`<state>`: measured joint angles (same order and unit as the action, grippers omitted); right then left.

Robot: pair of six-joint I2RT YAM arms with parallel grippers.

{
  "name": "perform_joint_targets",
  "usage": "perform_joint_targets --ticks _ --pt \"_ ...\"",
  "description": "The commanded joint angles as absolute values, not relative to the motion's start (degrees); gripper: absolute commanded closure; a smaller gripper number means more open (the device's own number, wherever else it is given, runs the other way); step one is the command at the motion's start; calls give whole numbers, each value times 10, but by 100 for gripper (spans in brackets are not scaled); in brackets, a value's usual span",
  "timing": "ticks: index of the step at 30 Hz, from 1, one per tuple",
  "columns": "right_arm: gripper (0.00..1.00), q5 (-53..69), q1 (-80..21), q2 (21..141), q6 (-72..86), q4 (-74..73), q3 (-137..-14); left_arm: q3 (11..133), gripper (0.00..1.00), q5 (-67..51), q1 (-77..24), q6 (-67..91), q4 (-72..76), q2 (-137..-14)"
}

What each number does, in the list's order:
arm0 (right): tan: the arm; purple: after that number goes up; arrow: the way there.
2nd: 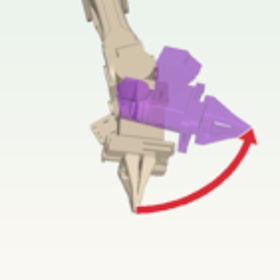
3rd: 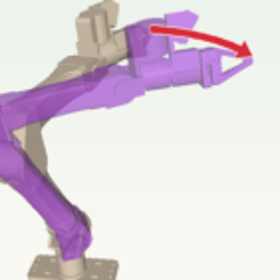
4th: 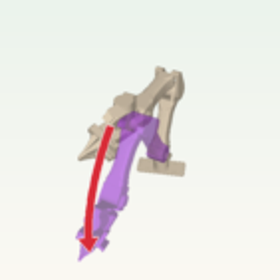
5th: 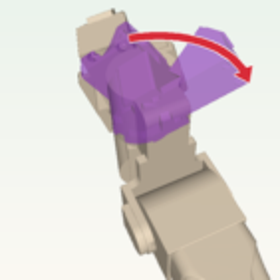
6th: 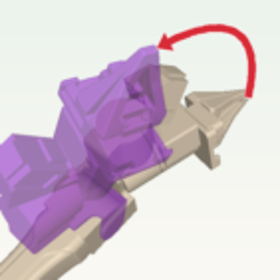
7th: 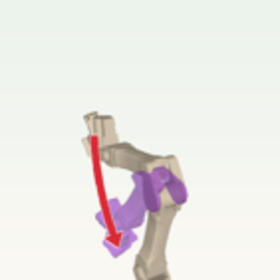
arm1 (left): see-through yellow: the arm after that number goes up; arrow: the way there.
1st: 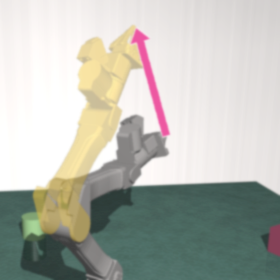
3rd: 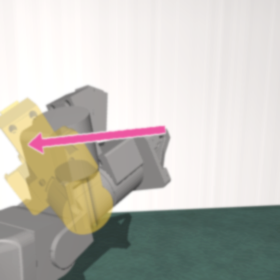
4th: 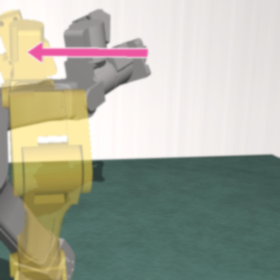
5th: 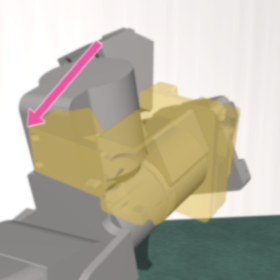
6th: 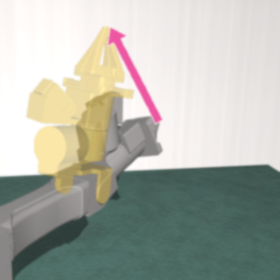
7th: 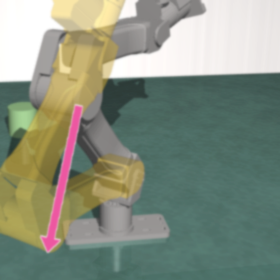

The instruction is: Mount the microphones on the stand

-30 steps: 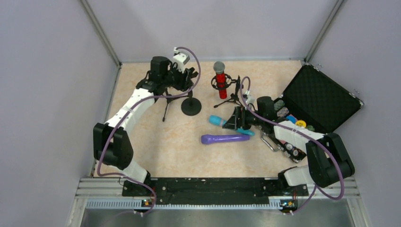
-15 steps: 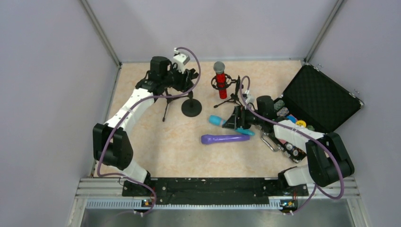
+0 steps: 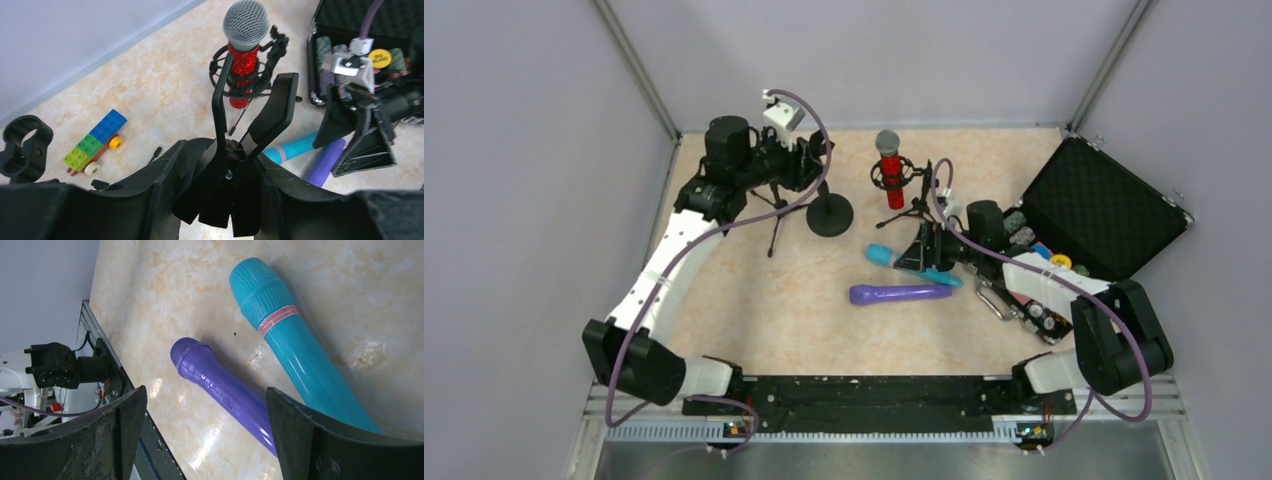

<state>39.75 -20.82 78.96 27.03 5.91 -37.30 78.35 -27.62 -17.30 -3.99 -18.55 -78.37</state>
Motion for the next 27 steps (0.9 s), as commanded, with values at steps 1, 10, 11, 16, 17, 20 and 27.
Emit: perform_joint_targets --ticks 1,10,11,16,17,20,27 --pt "14 404 -206 775 267 67 -397 809 100 -310 -179 -16 -150 -720" --pt "14 403 -207 747 276 67 -379 758 100 -316 -190 -3 -173 -617" --pt "14 402 -206 746 277 68 -377 749 100 -319 -191 -3 -176 -607" --pt "14 405 -206 740 283 68 -372 715 100 -334 -192 -3 -207 -569" --pt "14 405 -206 740 285 70 -371 709 100 -338 -192 -3 -214 -563" --pt "14 405 -206 741 292 76 -368 681 100 -341 -192 -5 -232 -546" --pt "14 407 -207 742 300 81 -367 612 100 -333 -193 -15 -255 -504"
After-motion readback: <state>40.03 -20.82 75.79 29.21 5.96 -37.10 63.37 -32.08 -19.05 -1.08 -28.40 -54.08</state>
